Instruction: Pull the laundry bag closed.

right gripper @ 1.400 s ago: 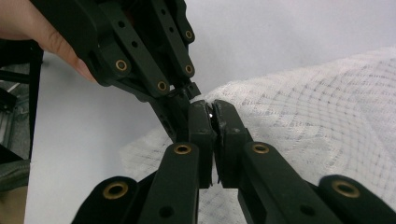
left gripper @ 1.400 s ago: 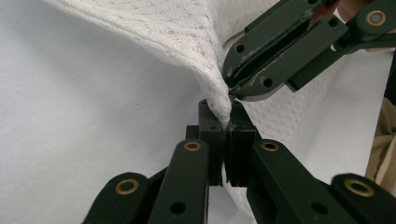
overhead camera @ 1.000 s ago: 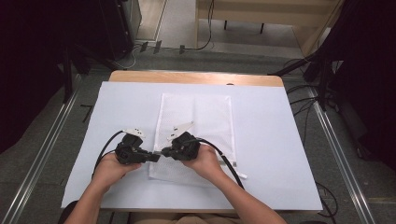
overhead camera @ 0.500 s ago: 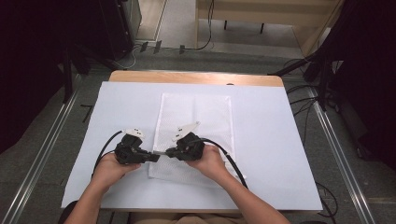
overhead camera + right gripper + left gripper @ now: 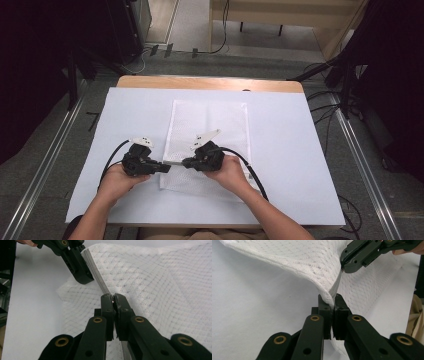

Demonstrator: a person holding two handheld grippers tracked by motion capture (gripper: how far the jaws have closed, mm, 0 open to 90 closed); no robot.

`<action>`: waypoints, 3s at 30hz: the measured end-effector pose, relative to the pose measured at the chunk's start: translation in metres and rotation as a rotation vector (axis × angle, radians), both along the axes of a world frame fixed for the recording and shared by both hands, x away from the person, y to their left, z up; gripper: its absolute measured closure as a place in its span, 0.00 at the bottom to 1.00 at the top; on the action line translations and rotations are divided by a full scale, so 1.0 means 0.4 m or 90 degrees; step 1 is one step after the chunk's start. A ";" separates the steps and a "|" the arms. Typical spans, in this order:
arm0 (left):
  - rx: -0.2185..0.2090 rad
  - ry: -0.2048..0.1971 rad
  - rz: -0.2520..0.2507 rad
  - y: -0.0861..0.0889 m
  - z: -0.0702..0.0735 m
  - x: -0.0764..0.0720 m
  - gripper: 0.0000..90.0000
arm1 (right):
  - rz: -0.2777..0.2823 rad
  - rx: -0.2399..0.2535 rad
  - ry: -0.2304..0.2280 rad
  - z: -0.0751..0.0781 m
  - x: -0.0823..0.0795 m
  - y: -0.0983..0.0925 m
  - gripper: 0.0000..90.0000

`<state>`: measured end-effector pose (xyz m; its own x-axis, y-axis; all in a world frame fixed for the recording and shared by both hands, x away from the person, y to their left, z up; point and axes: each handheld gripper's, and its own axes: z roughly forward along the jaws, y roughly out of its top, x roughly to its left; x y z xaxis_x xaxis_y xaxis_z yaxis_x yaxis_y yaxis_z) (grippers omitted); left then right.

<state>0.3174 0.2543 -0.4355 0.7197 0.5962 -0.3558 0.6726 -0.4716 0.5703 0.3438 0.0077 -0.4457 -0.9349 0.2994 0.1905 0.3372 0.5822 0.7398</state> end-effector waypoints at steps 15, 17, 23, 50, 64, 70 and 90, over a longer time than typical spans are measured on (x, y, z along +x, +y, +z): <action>-0.009 0.000 -0.001 0.004 0.003 -0.001 0.98 | -0.006 0.002 0.007 0.008 -0.006 -0.044 0.99; -0.008 0.000 0.000 0.004 0.002 -0.002 0.98 | -0.010 0.003 0.009 0.005 -0.006 -0.053 0.99; -0.013 0.000 0.001 0.003 0.002 -0.004 0.98 | -0.016 0.010 0.007 0.000 -0.005 -0.075 0.99; -0.016 -0.001 0.002 0.009 0.002 -0.008 0.98 | -0.028 0.016 0.017 -0.007 -0.003 -0.120 0.99; -0.015 0.000 0.001 0.009 0.002 -0.009 0.98 | -0.029 0.016 0.017 -0.011 -0.004 -0.140 0.99; -0.015 0.001 0.000 0.009 0.001 -0.009 0.98 | -0.033 0.010 0.018 -0.014 -0.002 -0.152 0.99; -0.010 0.001 0.010 0.012 0.001 -0.010 0.98 | -0.048 0.001 0.029 -0.014 0.002 -0.208 0.99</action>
<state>0.3136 0.2591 -0.4350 0.7098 0.6016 -0.3664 0.6807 -0.4522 0.5763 0.3447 -0.0756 -0.4515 -0.8997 0.3691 0.2332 0.4143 0.5530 0.7229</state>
